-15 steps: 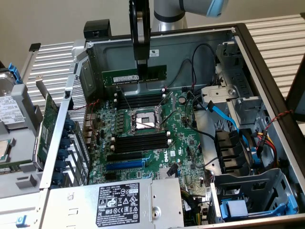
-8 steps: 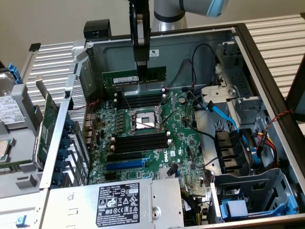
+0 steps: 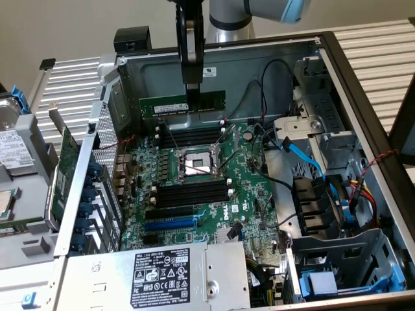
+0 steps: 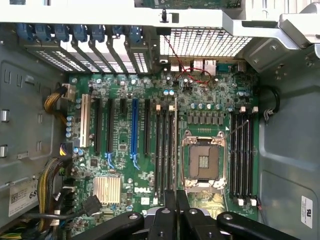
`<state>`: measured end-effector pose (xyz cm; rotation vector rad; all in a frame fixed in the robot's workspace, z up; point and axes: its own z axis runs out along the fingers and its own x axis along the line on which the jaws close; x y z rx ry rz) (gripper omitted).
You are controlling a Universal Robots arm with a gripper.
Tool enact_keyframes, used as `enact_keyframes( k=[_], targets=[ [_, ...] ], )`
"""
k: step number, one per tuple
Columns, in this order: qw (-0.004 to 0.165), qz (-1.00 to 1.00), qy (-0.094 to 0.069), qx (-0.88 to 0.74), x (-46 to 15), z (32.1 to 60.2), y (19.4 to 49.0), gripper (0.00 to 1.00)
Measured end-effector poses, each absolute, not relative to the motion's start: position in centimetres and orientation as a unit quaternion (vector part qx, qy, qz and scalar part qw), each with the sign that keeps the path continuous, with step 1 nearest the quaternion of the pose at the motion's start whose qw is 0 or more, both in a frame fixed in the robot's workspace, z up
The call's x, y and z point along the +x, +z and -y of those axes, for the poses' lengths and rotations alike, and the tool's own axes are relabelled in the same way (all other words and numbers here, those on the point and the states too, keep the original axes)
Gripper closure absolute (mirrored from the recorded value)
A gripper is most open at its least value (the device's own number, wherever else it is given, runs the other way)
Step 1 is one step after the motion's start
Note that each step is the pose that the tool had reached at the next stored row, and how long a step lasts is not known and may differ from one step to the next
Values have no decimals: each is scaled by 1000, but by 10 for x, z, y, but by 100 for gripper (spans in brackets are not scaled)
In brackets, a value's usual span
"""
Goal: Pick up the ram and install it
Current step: 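Insert the ram into the slot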
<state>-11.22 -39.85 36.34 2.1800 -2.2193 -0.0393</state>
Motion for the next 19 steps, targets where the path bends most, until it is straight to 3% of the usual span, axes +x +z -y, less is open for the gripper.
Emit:
enact_keyframes(
  k=[19],
  targets=[
    [13,713,-16,701,-111,398,350,87]
  ],
)
